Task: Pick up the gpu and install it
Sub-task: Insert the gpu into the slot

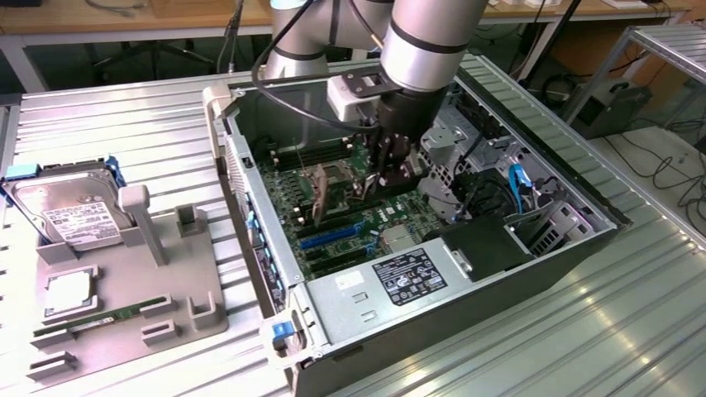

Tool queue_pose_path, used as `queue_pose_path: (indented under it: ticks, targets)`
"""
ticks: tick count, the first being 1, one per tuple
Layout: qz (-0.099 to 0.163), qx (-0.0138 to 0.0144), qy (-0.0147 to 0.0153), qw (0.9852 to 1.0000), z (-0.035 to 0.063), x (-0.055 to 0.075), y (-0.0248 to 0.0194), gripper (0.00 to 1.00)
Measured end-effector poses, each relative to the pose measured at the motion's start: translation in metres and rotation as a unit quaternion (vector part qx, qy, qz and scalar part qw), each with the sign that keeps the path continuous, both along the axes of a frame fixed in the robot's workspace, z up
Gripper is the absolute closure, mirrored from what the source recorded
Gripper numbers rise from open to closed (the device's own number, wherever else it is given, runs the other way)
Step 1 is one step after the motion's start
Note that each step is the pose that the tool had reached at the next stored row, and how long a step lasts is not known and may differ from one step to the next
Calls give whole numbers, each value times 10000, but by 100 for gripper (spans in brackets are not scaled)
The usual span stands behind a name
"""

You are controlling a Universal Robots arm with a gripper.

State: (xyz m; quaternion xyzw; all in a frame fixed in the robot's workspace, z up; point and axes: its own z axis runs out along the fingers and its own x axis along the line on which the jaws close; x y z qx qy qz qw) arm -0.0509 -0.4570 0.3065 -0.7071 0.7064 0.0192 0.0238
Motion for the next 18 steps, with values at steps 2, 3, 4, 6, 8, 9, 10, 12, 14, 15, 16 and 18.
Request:
queue_pose_path:
  ticks: [2,3,4,6,8,9,10,12,14,15,16,18]
  targets:
    - [-1,0,0,10000,-1,-15,-12,74]
    - [-1,0,0,10000,-1,-27,-20,74]
    - [-1,0,0,10000,-1,-37,-24,74]
    - [-1,0,0,10000,-1,-51,-27,74]
    - [-1,0,0,10000,-1,-68,-30,74]
    - [-1,0,0,10000,-3,-75,-32,74]
    - [-1,0,0,10000,-3,-83,-35,74]
    - [0,0,0,10000,-5,-102,-41,74]
    - [-1,-3,0,10000,-8,-120,-46,74]
    - [-1,-5,0,10000,-9,-126,-50,74]
    - [-3,-13,0,10000,-11,-133,-54,74]
    - [-16,-34,1,10000,-17,-147,-57,74]
